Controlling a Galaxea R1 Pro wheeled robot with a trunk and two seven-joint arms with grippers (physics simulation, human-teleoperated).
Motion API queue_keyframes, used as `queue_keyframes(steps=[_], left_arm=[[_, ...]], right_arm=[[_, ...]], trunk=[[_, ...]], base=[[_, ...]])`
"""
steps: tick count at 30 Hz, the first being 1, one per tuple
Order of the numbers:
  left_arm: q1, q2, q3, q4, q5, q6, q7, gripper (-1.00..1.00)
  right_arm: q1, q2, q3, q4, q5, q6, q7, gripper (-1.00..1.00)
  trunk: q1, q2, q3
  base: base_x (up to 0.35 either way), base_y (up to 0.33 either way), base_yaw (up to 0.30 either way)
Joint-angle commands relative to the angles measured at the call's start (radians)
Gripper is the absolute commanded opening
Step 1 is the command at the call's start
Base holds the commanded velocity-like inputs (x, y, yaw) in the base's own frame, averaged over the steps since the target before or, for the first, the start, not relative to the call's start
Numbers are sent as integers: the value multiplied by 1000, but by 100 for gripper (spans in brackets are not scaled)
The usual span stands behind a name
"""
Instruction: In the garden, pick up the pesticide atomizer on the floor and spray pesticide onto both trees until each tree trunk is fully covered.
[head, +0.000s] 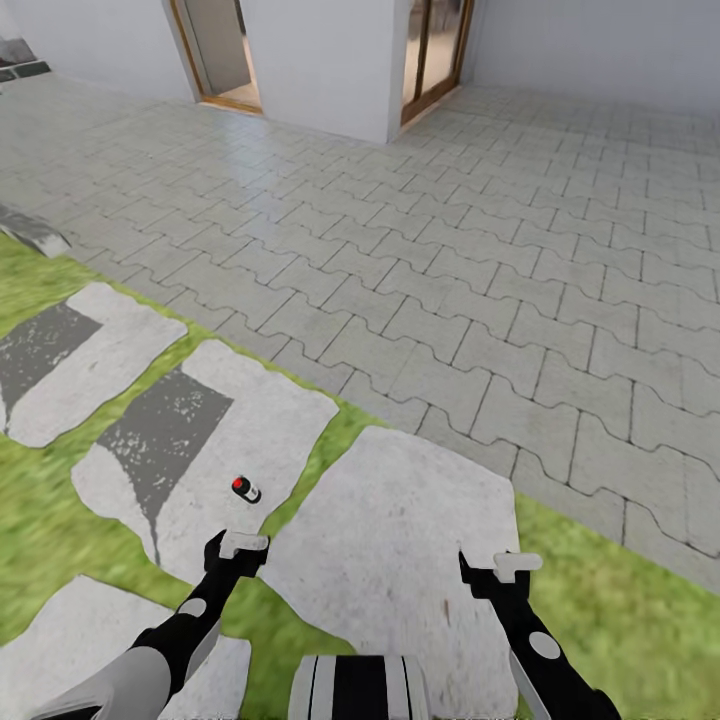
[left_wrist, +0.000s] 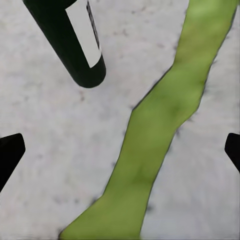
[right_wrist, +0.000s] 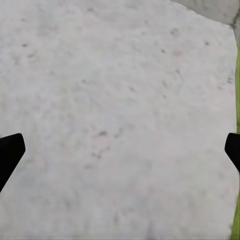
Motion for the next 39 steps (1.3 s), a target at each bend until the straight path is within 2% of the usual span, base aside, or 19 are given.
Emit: queue_keyframes(steps=[1,10,21,39], left_arm=[[0,0,0,0,0,0,0,100],[2,1,0,0,0,-4,0,100],[3,2,0,0,0,-6,0,100],[3,1,0,0,0,-7,0,100]], right_arm=[[0,0,0,0,0,0,0,100],[0,0,1,0,1,0,0,100],[0,-2,2,0,2,0,2,100],[0,-2,2,0,2,0,2,100]], trunk=[[0,0,-2],[0,0,-7],[0,0,-7],[0,0,-7]], base=[[0,0,0],[12,7,0],[163,163,0],[73,8,0]])
